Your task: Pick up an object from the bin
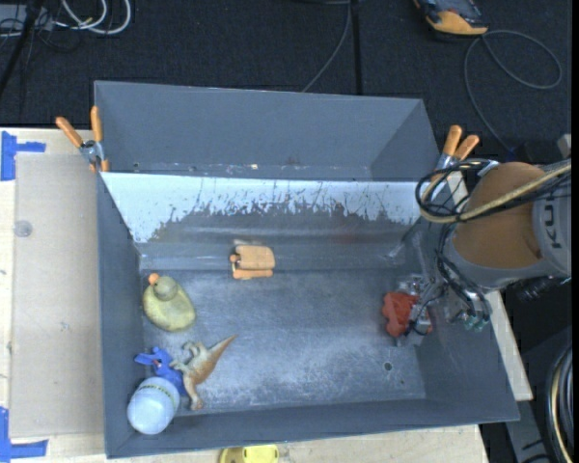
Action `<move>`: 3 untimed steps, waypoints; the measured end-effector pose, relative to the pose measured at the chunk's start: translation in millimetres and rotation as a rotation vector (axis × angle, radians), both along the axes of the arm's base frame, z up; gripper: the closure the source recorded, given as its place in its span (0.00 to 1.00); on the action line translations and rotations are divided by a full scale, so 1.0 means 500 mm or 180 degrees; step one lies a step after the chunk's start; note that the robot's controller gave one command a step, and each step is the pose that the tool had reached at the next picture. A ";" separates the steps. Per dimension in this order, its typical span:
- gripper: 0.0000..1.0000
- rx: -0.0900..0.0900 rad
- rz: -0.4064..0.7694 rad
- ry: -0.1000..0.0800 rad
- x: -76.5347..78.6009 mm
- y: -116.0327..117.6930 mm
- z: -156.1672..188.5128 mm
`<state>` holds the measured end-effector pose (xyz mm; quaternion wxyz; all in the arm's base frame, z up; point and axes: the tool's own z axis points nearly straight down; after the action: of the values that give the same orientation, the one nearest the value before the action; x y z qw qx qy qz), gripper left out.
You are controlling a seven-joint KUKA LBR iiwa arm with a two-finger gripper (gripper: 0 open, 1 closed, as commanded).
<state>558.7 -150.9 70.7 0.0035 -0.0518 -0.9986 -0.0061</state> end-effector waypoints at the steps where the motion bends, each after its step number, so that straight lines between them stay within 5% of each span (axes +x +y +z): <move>1: 0.00 -0.0004 -0.0282 -0.0009 0.047 0.005 -0.001; 2: 0.00 0.0000 -0.0059 -0.0003 0.017 0.004 -0.001; 3: 1.00 0.0000 -0.0277 -0.0010 0.048 0.007 -0.002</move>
Offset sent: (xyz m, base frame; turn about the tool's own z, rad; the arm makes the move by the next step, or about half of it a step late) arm 0.0000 0.0000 0.0000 0.0000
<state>582.8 -147.4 69.8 0.0016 -0.0951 -0.9954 -0.0064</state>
